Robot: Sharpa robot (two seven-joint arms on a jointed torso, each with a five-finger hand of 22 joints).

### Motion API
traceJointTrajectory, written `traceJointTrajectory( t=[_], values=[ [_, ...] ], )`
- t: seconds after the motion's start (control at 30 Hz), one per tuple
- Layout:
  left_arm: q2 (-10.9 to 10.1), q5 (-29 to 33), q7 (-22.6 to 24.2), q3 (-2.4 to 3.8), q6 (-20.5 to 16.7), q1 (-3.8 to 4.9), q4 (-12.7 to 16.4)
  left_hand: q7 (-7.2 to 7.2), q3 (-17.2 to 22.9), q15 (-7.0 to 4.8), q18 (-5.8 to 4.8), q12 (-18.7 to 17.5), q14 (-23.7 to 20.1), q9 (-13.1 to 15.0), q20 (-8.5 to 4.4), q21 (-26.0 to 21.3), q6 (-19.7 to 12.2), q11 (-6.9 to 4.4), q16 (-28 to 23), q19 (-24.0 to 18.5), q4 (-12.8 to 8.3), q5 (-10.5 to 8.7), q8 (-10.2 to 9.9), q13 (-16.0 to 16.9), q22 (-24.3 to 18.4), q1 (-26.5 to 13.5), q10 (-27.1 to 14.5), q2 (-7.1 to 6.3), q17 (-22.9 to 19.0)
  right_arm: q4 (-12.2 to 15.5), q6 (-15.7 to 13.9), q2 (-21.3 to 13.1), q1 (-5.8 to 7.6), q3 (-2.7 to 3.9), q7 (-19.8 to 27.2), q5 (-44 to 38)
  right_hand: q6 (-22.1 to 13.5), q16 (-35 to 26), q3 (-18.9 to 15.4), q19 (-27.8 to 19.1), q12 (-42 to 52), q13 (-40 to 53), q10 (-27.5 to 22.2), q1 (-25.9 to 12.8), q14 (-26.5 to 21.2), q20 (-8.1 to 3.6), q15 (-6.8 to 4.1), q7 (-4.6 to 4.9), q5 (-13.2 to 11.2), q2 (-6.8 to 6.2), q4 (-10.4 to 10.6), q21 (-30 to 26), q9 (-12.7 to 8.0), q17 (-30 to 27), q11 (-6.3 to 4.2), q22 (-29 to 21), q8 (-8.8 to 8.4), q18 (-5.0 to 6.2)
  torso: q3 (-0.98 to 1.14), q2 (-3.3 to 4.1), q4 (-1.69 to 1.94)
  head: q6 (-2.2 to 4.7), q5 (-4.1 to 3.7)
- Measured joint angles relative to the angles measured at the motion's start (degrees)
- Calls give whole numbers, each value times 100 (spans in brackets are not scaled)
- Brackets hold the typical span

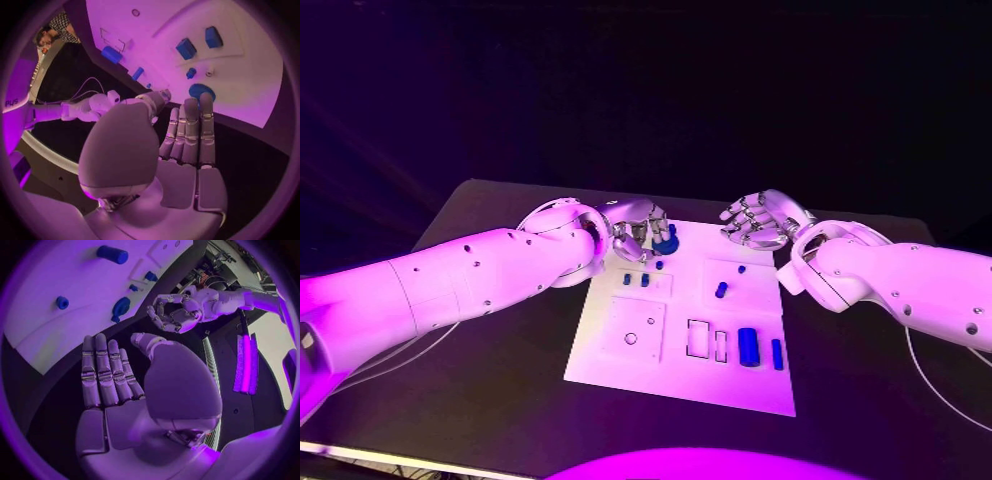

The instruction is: Assemble the parts on the task board

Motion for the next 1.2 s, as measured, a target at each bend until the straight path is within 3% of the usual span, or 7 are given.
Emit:
traceJointTrajectory(
  t=[0.37,0.6,0.97,1.2],
  values=[
    [221,-520,50,-31,351,-44,-268,8,-272,0,1,0,0,-68,23,-23,150,-8,256,5,25,0,-174,-68,-18,-53,-25,-7,-11,-2,-36,22,0,0,57,19,89,-54,47,0,-192,-16,83,0,0,0,0,13,-33,0,-47,0,-44,-79,20,-81,-87,0,0,26,-28,1,-27],
    [371,-648,19,-35,498,-50,-441,29,-294,0,1,0,0,-77,31,-23,172,-8,281,14,34,0,-175,-73,-17,-53,-25,-7,-11,2,-55,35,0,0,64,28,89,-89,63,-2,-286,-16,123,0,0,-3,0,13,-55,0,-63,0,-63,-120,60,-131,-121,0,0,31,-32,-2,-14],
    [535,-763,-91,-41,579,-93,-642,59,-294,0,1,0,1,-94,9,-23,242,-9,374,35,34,0,-242,-103,-2,-12,-25,34,-17,4,-65,46,2,2,66,36,127,-89,63,-42,-309,-16,143,0,0,0,1,16,-55,0,-63,0,-68,-126,40,-148,-143,0,-3,33,-36,-12,-16],
    [602,-789,-142,-41,633,-100,-715,-1,-217,-2,1,0,-1,-115,9,59,473,-10,532,35,-21,0,-330,-150,69,46,6,93,-38,5,-66,57,2,0,66,38,127,-89,63,-42,-309,-16,143,0,0,0,1,16,-55,0,-63,0,-68,-126,40,-148,-143,0,-3,29,-29,-22,-16]
  ],
)
